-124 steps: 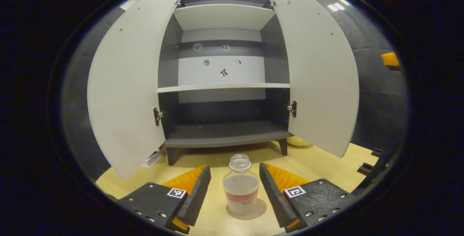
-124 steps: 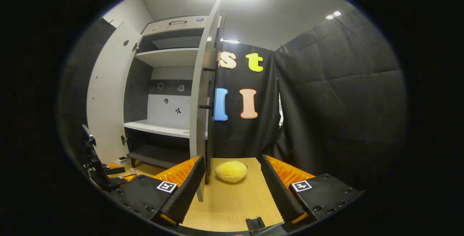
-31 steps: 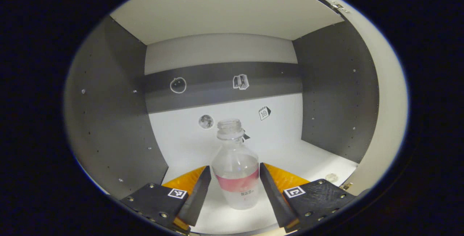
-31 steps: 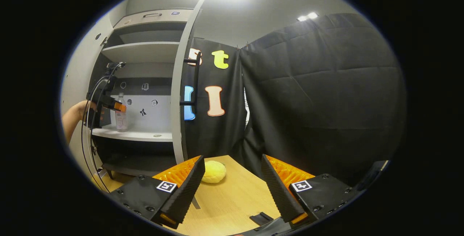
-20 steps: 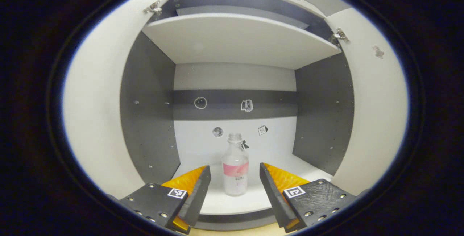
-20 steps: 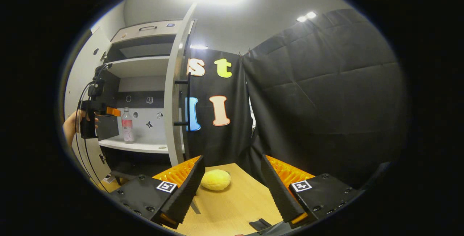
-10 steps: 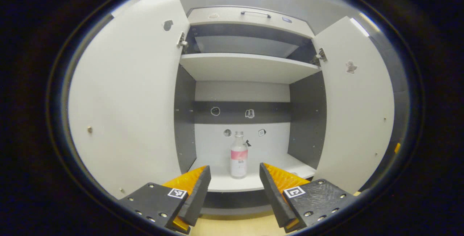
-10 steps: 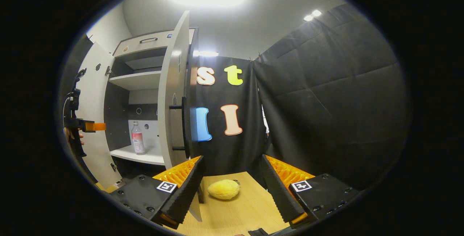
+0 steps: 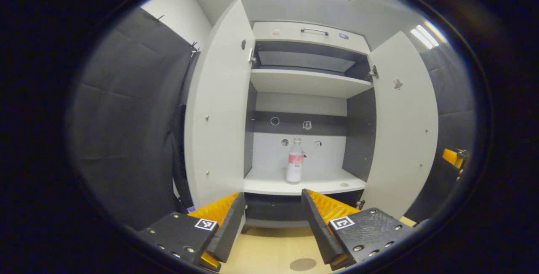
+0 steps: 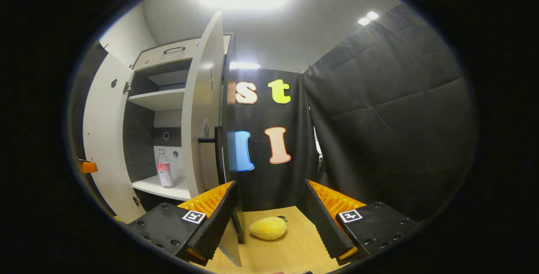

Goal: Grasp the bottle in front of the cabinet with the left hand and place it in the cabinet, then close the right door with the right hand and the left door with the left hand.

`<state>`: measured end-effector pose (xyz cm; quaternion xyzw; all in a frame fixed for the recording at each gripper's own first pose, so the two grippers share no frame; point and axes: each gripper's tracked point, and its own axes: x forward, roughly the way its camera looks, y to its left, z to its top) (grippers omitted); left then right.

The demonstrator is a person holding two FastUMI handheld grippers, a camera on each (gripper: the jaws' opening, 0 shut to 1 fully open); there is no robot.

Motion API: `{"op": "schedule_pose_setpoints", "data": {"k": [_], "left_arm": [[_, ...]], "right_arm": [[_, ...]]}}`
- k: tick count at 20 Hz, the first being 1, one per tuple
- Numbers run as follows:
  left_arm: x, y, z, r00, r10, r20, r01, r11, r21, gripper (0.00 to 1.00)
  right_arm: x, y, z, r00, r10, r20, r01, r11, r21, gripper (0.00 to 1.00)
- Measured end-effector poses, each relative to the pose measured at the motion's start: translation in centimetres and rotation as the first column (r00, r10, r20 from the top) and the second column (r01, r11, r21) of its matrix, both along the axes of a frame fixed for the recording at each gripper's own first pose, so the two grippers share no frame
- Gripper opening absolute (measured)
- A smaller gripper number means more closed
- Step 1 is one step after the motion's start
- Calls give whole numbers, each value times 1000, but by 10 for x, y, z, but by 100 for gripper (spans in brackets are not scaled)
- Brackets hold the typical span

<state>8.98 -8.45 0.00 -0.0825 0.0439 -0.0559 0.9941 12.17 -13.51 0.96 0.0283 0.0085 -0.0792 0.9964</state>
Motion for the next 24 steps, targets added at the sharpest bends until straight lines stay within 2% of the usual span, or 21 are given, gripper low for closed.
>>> {"op": "schedule_pose_setpoints", "data": {"k": [2, 3, 4, 8, 11, 12, 13, 15, 17, 23, 24], "left_arm": [[-13, 20, -4, 1000, 23, -5, -23, 1000, -14, 81], [-17, 32, -5, 999, 39, -4, -39, 999, -10, 81], [-19, 45, -5, 999, 54, -3, -54, 999, -1, 81], [-21, 91, -8, 994, 113, 0, -113, 993, 21, 81], [-15, 124, -10, 989, 149, -1, -149, 989, 12, 81], [-14, 135, -10, 987, 160, 1, -160, 987, 12, 81], [-12, 142, -9, 986, 166, 3, -166, 986, 13, 81], [-7, 161, -13, 983, 184, 3, -184, 983, 26, 81], [-2, 176, -16, 979, 204, 1, -204, 978, 35, 81], [20, 190, -24, 982, 191, -5, -191, 982, 15, 81], [24, 191, -24, 983, 184, -5, -183, 983, 17, 81]], "right_arm": [[9, 1, 1, 1000, -29, -6, 29, 999, 15, 98], [13, 4, 0, 999, -40, -15, 41, 999, 18, 94], [18, 4, -1, 998, -54, -20, 54, 998, 14, 98], [32, 4, -8, 993, -108, -38, 107, 994, -28, 98], [40, 19, -18, 994, -93, -62, 90, 995, -54, 99], [40, 20, -20, 993, -96, -72, 91, 993, -72, 91], [40, 21, -17, 993, -100, -57, 95, 992, -86, 95], [39, 27, -16, 995, -81, -52, 76, 993, -90, 91], [38, 32, -16, 996, -79, -50, 74, 993, -97, 94], [32, 50, -16, 995, -90, -46, 86, 992, -94, 94], [32, 53, -16, 995, -94, -45, 90, 991, -97, 91]]}}
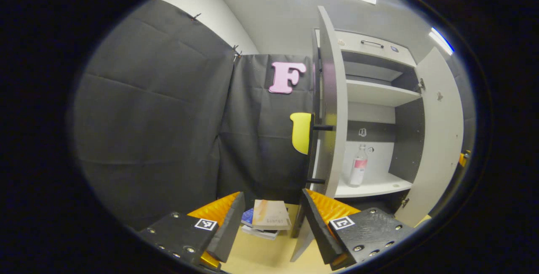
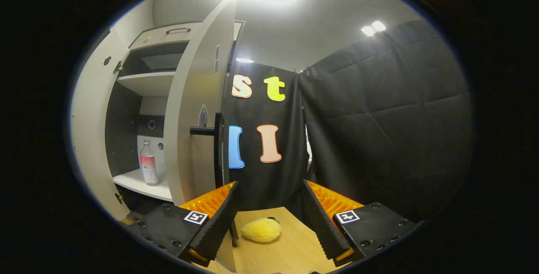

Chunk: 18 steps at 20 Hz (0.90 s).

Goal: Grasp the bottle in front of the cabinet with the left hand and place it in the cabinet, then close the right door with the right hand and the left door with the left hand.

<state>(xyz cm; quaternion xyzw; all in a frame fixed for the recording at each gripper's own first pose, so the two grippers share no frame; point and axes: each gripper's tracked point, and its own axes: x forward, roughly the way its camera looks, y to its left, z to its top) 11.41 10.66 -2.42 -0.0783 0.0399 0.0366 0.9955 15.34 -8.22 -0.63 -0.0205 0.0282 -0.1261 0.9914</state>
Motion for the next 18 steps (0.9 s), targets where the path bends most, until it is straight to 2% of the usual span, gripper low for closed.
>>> {"op": "schedule_pose_setpoints", "data": {"k": [3, 7, 8, 10, 17, 18], "left_arm": [[9, 0, -1, 1000, -25, 0, 25, 1000, 0, 81], [20, 0, -5, 999, -53, 6, 53, 999, -6, 81], [22, 2, -7, 999, -54, 2, 54, 999, -4, 81], [24, 6, -9, 998, -59, -6, 59, 998, 0, 81], [27, 31, -25, 998, -56, -18, 56, 998, -4, 81], [27, 36, -25, 998, -53, -19, 53, 999, -4, 81]], "right_arm": [[-2, 12, 1, 1000, 2, -1, -2, 1000, -2, 91], [-2, 40, 1, 999, 51, 4, -50, 999, -10, 94], [-1, 47, 1, 998, 63, 7, -63, 998, -9, 91], [0, 58, 2, 996, 83, 10, -83, 997, -7, 94], [13, 106, 0, 988, 151, 17, -151, 988, -6, 91], [15, 113, 0, 987, 162, 18, -162, 987, -9, 95]]}}
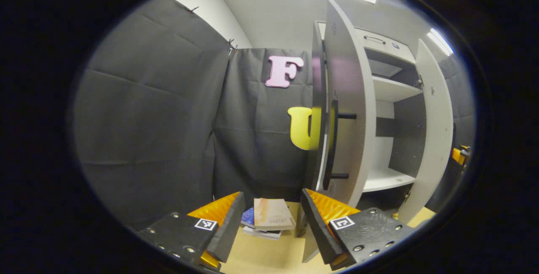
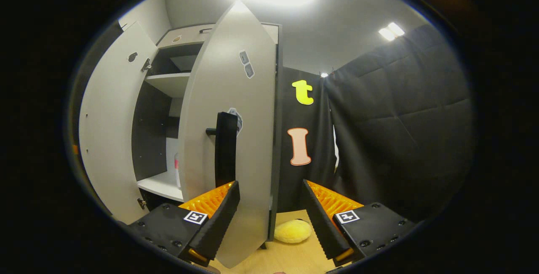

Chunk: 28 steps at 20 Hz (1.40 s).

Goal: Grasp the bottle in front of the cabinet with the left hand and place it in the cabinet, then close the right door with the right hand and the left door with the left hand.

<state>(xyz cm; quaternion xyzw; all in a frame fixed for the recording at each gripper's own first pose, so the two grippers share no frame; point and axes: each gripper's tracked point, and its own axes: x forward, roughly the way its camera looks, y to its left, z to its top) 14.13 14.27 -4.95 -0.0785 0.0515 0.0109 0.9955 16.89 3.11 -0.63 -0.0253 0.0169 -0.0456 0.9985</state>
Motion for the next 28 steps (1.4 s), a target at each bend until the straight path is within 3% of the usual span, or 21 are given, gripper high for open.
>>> {"op": "schedule_pose_setpoints", "data": {"k": [8, 13, 14, 16, 19, 20, 28], "left_arm": [[-2, 28, -8, 1000, 26, -17, -26, 1000, 6, 81], [0, 29, -11, 1000, 15, -20, -15, 1000, 3, 81], [1, 28, -10, 1000, 11, -18, -11, 1000, 0, 81], [2, 27, -6, 1000, 4, -6, -4, 1000, -2, 81], [9, 19, 6, 1000, -13, 26, 13, 1000, 7, 81], [13, 14, 12, 999, -17, 35, 16, 1000, 10, 88], [31, -30, 33, 996, -33, 80, 32, 999, 15, 89]], "right_arm": [[29, 56, -7, 997, 72, -6, -72, 996, -58, 92], [33, 61, -8, 997, 71, -1, -71, 995, -72, 94], [30, 62, -8, 997, 77, -1, -77, 996, -55, 91], [23, 63, -9, 996, 85, 0, -85, 996, -32, 95], [8, 61, -10, 996, 94, 6, -94, 995, -43, 95], [3, 59, -11, 995, 96, 9, -96, 994, -48, 92], [-33, 29, -29, 994, 102, -28, -104, 991, -79, 95]]}}
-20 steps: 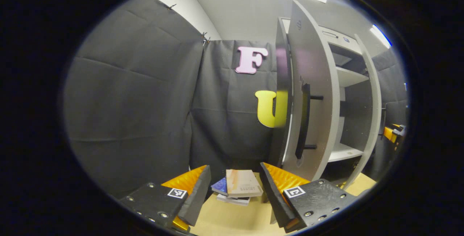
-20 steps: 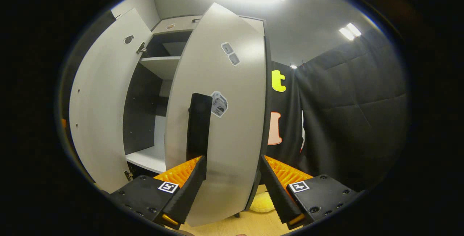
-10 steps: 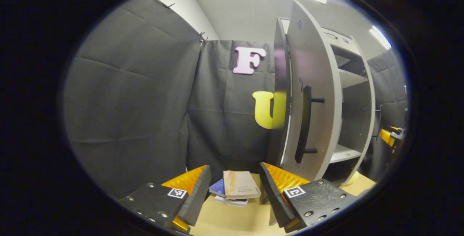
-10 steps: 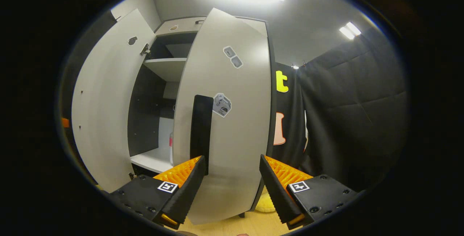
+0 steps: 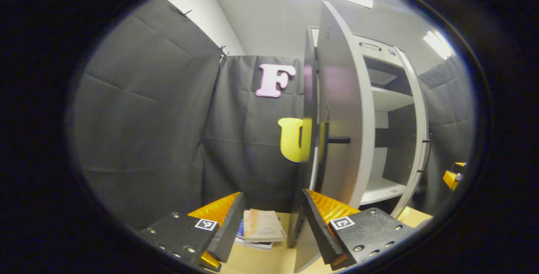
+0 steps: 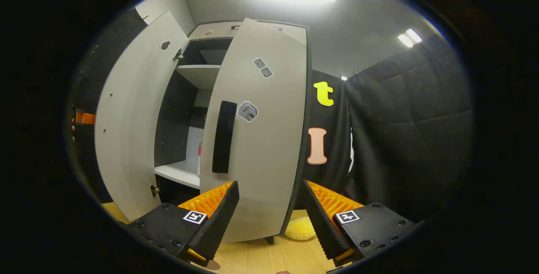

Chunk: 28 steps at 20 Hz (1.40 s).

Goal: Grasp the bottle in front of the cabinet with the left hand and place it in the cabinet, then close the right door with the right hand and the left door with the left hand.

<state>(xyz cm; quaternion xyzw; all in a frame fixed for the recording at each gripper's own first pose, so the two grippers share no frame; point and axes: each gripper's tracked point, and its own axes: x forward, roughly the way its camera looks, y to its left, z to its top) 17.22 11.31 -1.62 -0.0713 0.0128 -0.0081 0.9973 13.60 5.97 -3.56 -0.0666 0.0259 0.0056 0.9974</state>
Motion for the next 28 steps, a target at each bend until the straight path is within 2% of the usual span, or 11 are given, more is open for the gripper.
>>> {"op": "schedule_pose_setpoints", "data": {"k": [2, 6, 7, 9, 14, 16, 17, 28], "left_arm": [[1, 0, -1, 1000, 6, 5, -6, 1000, 23, 88], [1, -2, 0, 1000, 24, -1, -24, 1000, 7, 88], [0, -5, 0, 1000, 31, 0, -31, 999, 24, 82], [-1, -12, 2, 999, 37, 3, -38, 998, 55, 87], [-5, -30, 6, 1000, 24, 7, -24, 998, 58, 88], [-8, -41, 6, 1000, 15, 8, -15, 998, 55, 88], [-9, -45, 6, 1000, 8, 9, -8, 999, 53, 88], [-10, -111, 11, 997, -76, 21, 76, 997, 3, 88]], "right_arm": [[-6, -12, -1, 1000, -4, -7, 4, 1000, -4, 95], [-12, -30, -2, 1000, -8, -8, 8, 1000, 11, 95], [-12, -32, -2, 1000, -4, -9, 4, 1000, 18, 92], [-13, -37, -2, 1000, 2, -11, -2, 1000, 22, 95], [-16, -45, -8, 1000, 20, -24, -20, 1000, 25, 95], [-17, -48, -10, 999, 29, -31, -28, 999, 24, 92], [-17, -49, -10, 999, 34, -32, -33, 999, 23, 95], [-35, -71, -7, 999, 28, -32, -28, 1000, 5, 95]]}}
